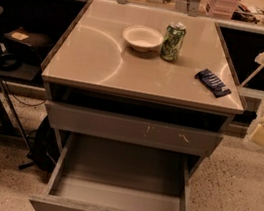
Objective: Close middle drawer
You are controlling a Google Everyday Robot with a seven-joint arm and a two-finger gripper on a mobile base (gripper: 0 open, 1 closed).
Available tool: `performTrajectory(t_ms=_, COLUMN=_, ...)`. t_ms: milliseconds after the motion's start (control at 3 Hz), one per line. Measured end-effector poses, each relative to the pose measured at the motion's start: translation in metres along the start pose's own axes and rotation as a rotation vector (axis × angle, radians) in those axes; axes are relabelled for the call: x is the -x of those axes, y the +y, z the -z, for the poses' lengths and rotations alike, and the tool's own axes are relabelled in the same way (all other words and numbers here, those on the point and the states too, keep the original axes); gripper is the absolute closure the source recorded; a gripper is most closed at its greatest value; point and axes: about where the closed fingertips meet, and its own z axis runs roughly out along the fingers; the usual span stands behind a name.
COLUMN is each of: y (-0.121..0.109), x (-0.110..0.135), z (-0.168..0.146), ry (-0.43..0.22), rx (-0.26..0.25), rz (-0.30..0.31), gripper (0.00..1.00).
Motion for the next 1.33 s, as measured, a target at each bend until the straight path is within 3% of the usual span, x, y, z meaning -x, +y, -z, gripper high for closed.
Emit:
performTrajectory(t_ms=333, y=0.005, x=0.0, z=-0.001, ry=-0.007, rx=-0.008, rz=0.007, gripper=0.0)
performTrajectory(t_ms=667, y=0.039, x=0.007, z=0.0, ry=-0.082, rx=-0.039, rz=0.047, gripper=0.0)
performTrajectory(t_ms=1000, y=0.086, x=0.009, z=-0.01, ry=-0.19, rx=-0.093, rz=0.043, gripper=0.0)
performTrajectory(t_ms=1333, y=0.122, x=0.01, z=-0.046, ry=-0.259, rx=-0.131, rz=-0.006, gripper=0.0)
